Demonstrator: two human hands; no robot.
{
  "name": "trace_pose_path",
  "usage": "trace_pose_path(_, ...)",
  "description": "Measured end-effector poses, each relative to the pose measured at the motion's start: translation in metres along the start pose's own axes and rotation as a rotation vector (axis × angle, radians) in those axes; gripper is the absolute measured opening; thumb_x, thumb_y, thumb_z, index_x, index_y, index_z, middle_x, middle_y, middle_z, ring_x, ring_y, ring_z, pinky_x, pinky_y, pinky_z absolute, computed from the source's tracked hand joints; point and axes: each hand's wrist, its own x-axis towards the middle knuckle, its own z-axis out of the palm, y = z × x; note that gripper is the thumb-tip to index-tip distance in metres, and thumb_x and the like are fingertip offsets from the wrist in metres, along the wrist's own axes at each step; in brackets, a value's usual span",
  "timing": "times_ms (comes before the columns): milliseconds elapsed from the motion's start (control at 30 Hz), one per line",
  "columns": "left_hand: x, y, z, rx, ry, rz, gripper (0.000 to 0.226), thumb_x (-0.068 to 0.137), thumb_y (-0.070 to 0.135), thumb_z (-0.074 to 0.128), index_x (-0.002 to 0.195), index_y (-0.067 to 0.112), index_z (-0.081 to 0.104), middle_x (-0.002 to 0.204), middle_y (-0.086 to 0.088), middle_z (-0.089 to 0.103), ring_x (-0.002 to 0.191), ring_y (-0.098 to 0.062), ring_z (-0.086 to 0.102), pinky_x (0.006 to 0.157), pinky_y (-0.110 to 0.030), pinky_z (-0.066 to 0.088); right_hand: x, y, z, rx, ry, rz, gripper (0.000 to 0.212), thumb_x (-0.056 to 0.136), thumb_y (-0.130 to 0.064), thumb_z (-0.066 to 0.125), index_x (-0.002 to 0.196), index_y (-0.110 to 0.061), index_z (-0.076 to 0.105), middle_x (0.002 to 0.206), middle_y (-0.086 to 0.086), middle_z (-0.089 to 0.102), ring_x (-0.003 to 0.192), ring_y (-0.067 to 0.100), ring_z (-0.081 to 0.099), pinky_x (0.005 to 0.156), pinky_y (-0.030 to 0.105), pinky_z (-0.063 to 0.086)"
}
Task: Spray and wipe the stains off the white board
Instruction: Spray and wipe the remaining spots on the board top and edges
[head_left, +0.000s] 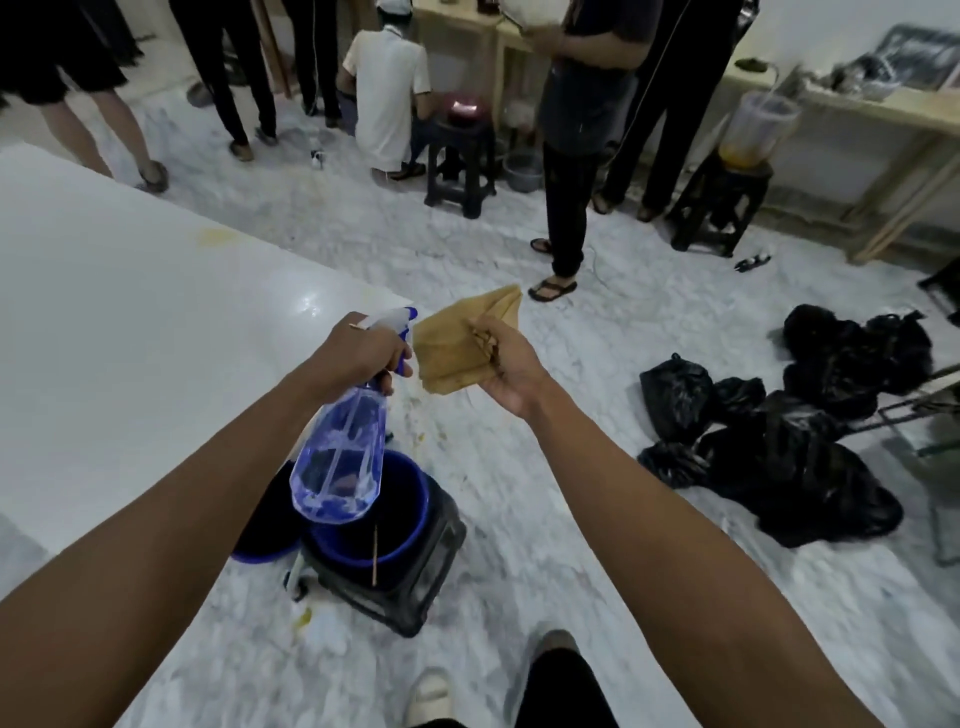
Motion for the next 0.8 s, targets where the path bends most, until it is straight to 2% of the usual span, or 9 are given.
trace_pose_path(67,0.035,0.017,0.013,-0.006,0.025,-0.005,0.019,0.082,-0.001,0.047,0.084,-0.004,0.065,0.081,-0.025,0.071,0.035,-0.017,0.049,0.062,-0.039,0.053,0.032,-0.026,-0.018,-0.013,-0.007,0.009,0.02,0.097,-0.016,0.052,0.108,-0.007,0.065,0.096,0.012,0.075,0.086,0.026,0.072,0.079,0.039,0.057)
trace_pose_path(167,0.088,0.04,0.03,-0.023,0.092,-0.01,0.017,0.083,0.0,0.049,0.075,-0.005,0.064,0.08,-0.024,0.073,0.035,-0.017,0.051,0.061,-0.038,0.053,0.088,-0.065,-0.047,-0.023,-0.041,0.011,0.028,0.097,-0.019,0.045,0.115,-0.005,0.061,0.103,0.013,0.07,0.091,0.027,0.069,0.075,0.037,0.056)
trace_pose_path(300,0.154,0.075,0.05,-0.06,0.169,-0.04,0.017,0.074,0.0,0.051,0.078,-0.006,0.065,0.077,-0.021,0.073,0.037,-0.019,0.053,0.056,-0.035,0.052,0.167,-0.115,-0.077,-0.081,-0.135,0.058,0.041,0.097,-0.026,0.037,0.123,-0.001,0.058,0.118,0.022,0.064,0.103,0.035,0.066,0.079,0.041,0.056)
trace_pose_path(400,0.199,0.101,0.063,-0.103,0.223,-0.079,0.017,0.08,-0.004,0.05,0.082,-0.007,0.066,0.08,-0.022,0.071,0.037,-0.021,0.051,0.054,-0.034,0.052,0.219,-0.151,-0.091,-0.143,-0.198,0.108,0.042,0.096,-0.025,0.034,0.119,0.0,0.059,0.115,0.023,0.066,0.099,0.035,0.067,0.08,0.041,0.057)
trace_pose_path(533,0.247,0.126,0.068,-0.178,0.278,-0.113,0.021,0.087,0.004,0.051,0.069,0.004,0.061,0.081,-0.021,0.068,0.035,-0.018,0.049,0.052,-0.03,0.05,0.281,-0.181,-0.094,-0.204,-0.329,0.177,0.046,0.095,-0.025,0.032,0.121,0.002,0.059,0.119,0.026,0.064,0.103,0.038,0.065,0.084,0.045,0.055)
trace_pose_path(600,0.274,0.133,0.061,-0.223,0.318,-0.149,0.028,0.093,0.007,0.048,0.068,0.001,0.06,0.081,-0.022,0.068,0.035,-0.019,0.047,0.056,-0.033,0.049,0.317,-0.191,-0.089,-0.212,-0.372,0.198,0.049,0.094,-0.024,0.033,0.126,0.005,0.057,0.124,0.03,0.06,0.106,0.04,0.064,0.083,0.046,0.056)
trace_pose_path(700,0.316,0.134,0.04,-0.244,0.385,-0.169,0.028,0.089,0.002,0.047,0.065,0.002,0.059,0.081,-0.024,0.068,0.036,-0.02,0.046,0.059,-0.035,0.049,0.374,-0.199,-0.072,-0.266,-0.409,0.242,0.059,0.092,-0.028,0.036,0.135,0.011,0.048,0.136,0.033,0.052,0.118,0.043,0.058,0.089,0.047,0.052)
trace_pose_path(800,0.366,0.13,0.009,-0.251,0.44,-0.223,0.031,0.09,0.005,0.05,0.062,0.001,0.059,0.078,-0.024,0.069,0.036,-0.021,0.046,0.054,-0.033,0.051,0.441,-0.202,-0.049,-0.285,-0.457,0.29,0.057,0.095,-0.034,0.038,0.131,0.007,0.054,0.131,0.028,0.059,0.118,0.041,0.059,0.096,0.05,0.048)
